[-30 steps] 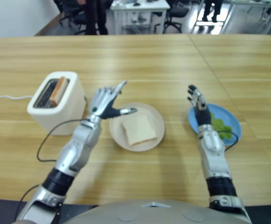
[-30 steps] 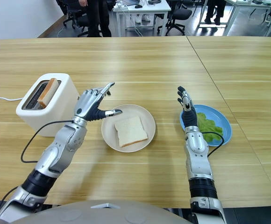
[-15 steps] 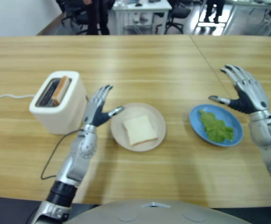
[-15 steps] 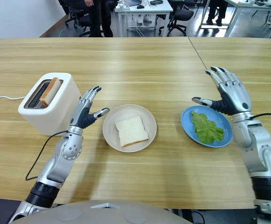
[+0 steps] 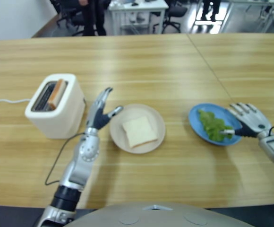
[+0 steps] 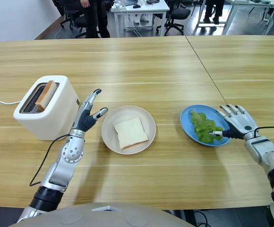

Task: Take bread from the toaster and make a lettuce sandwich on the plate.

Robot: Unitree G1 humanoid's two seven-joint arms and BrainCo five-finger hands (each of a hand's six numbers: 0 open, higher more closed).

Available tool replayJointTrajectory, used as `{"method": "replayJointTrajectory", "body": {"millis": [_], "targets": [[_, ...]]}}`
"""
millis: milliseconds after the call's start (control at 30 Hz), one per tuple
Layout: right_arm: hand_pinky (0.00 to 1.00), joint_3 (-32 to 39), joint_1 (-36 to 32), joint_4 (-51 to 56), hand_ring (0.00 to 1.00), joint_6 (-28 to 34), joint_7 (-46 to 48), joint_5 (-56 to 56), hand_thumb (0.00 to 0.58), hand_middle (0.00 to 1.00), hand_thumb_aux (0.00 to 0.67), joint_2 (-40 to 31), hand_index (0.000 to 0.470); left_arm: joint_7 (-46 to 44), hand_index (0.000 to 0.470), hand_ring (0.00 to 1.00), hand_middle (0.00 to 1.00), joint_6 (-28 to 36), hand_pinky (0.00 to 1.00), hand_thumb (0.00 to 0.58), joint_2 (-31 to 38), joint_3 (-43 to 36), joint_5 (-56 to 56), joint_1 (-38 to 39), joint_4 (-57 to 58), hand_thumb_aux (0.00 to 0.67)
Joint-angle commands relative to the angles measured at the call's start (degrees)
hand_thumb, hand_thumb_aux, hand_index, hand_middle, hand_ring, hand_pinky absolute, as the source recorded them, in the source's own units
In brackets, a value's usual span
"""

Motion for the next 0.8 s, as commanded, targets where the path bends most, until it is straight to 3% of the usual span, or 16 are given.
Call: {"method": "replayJointTrajectory", "body": {"millis": [33,367,467,500,600,800], "targets": [[0.00,3.84,-1.83,4.75,0.00,0.17,-2.78,-0.12,0.000,0.00,0.000,1.04,0.000,-0.70,0.000,0.00,0.00,0.70,0.00,0.000,-0.23,-0.22,-0.09,0.36,0.95,0.000],[0.00,7.66,-1.39,3.59,0.00,0.55,-4.27,1.87,0.000,0.00,0.000,0.19,0.000,-0.65,0.000,0.00,0.00,0.35,0.00,0.000,-0.24,-0.32,-0.06,0.16,2.55,0.000],[0.00,8.22,-0.91,2.31,0.00,0.89,-4.02,2.28,0.281,0.00,0.189,0.04,0.130,-0.61,0.000,0.00,0.00,0.21,0.00,0.000,-0.26,-0.46,0.02,0.00,3.13,0.000],[0.00,8.35,-0.87,2.04,0.00,0.98,-3.88,2.34,0.410,0.00,0.307,0.07,0.211,-0.67,0.000,0.00,0.00,0.23,0.00,0.000,-0.23,-0.45,0.02,-0.04,3.11,0.000],[0.00,8.93,-1.25,2.31,0.00,1.21,-3.50,2.28,0.508,0.00,0.434,0.76,0.298,-0.76,0.000,0.00,0.00,0.21,0.00,0.000,-0.22,-0.51,0.01,-0.10,3.15,0.000],[0.00,10.34,-2.20,5.04,0.00,1.29,-3.28,2.57,0.578,0.00,0.628,2.43,0.431,-0.89,0.000,0.00,0.00,0.07,0.00,0.000,-0.22,-0.87,0.04,-0.13,3.49,0.000]]}}
